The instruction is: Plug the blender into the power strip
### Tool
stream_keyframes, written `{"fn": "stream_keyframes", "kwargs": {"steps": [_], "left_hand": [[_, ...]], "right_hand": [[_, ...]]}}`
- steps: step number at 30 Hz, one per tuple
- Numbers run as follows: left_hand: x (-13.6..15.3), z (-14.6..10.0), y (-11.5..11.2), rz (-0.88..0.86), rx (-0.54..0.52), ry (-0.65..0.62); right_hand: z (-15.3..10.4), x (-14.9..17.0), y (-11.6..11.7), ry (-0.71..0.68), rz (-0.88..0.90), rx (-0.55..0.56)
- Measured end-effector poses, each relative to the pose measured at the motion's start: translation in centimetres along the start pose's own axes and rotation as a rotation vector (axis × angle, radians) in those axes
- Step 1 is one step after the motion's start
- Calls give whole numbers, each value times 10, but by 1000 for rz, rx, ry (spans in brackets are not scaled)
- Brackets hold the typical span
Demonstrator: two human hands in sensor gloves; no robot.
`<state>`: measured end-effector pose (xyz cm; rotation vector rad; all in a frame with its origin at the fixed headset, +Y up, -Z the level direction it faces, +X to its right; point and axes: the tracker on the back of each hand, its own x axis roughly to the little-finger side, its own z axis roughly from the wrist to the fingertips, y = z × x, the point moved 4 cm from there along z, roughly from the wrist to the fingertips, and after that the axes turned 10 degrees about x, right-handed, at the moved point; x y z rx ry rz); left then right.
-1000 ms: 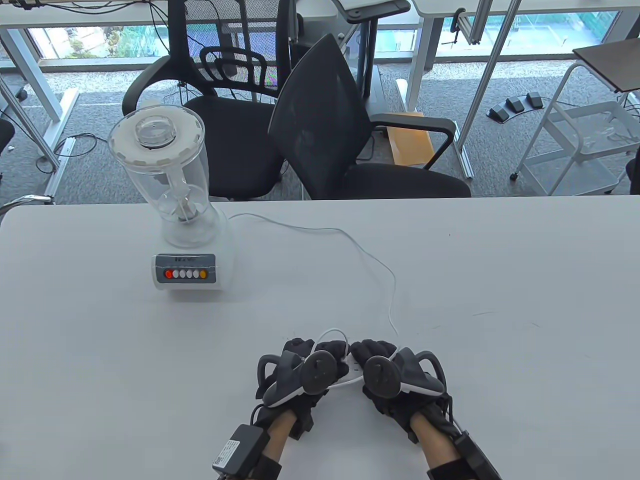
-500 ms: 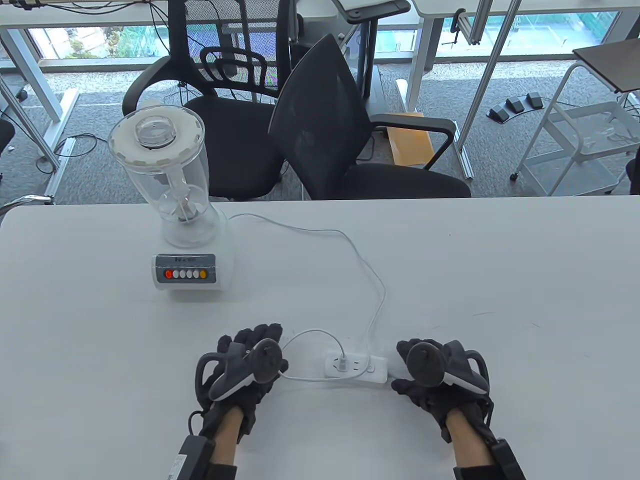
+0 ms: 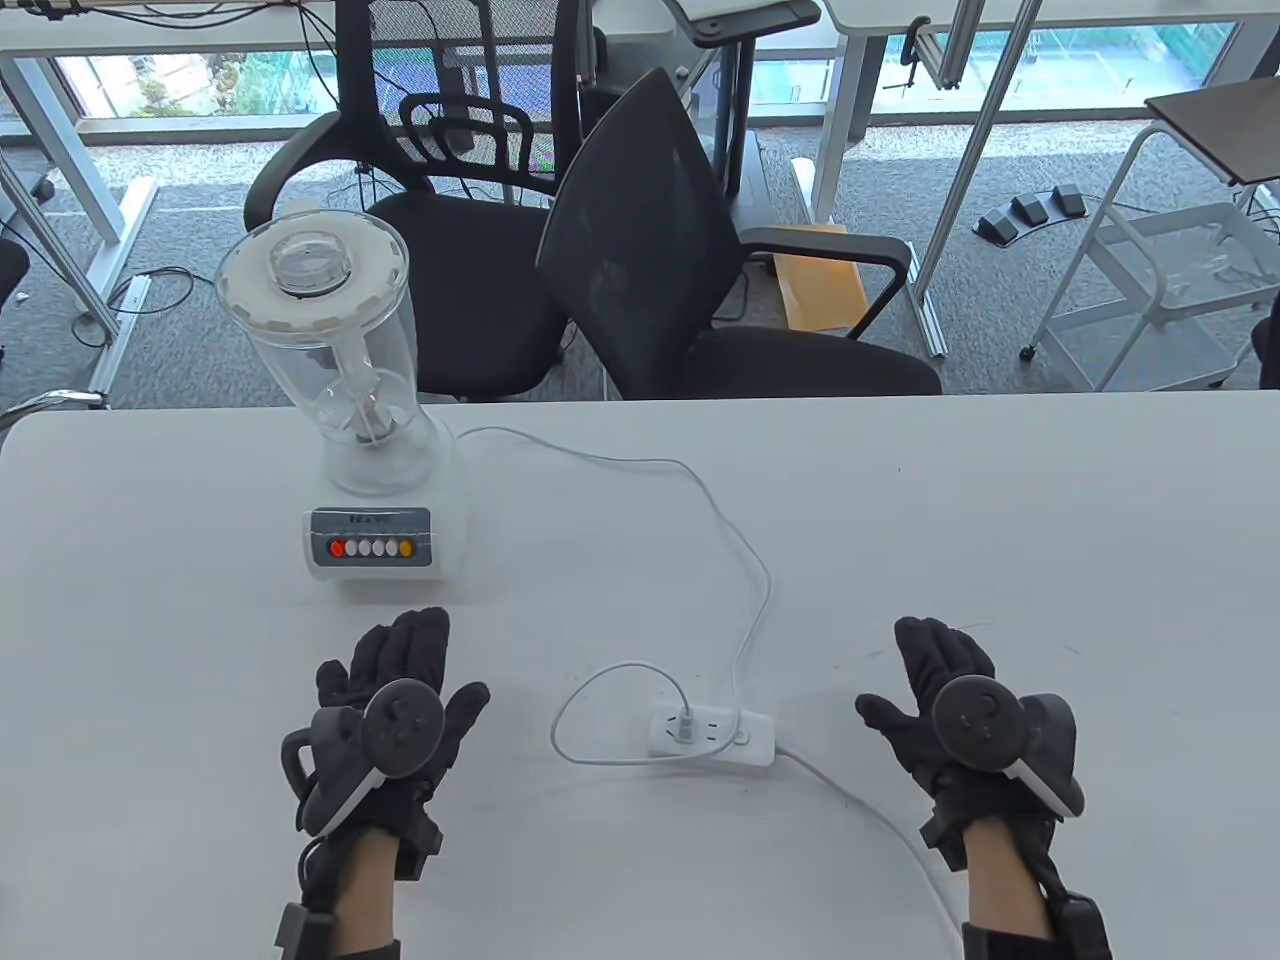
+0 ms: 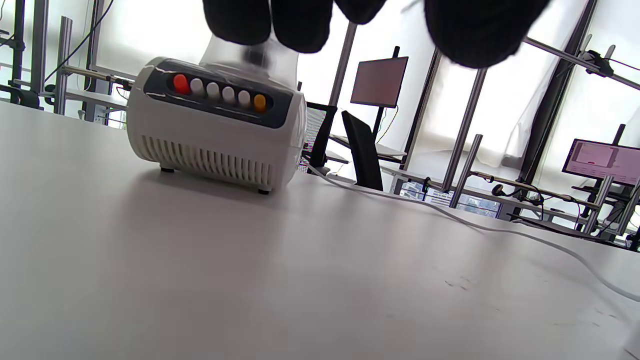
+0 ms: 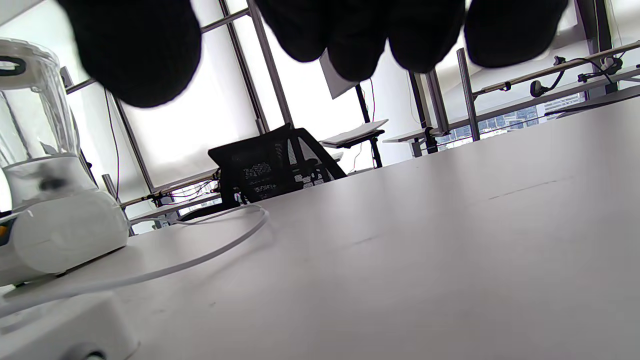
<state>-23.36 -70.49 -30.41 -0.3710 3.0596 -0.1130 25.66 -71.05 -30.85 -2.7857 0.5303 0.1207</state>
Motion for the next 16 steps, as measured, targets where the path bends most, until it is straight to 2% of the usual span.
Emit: {"fn": "stream_keyframes", "kwargs": {"steps": [4, 16], "left_hand": [[-9, -2, 0, 12, -23, -27], [-26, 0, -5, 34, 12, -88]], "right_hand": [[0, 4, -5, 18, 43, 33], [1, -4, -2, -9, 23, 36]]}}
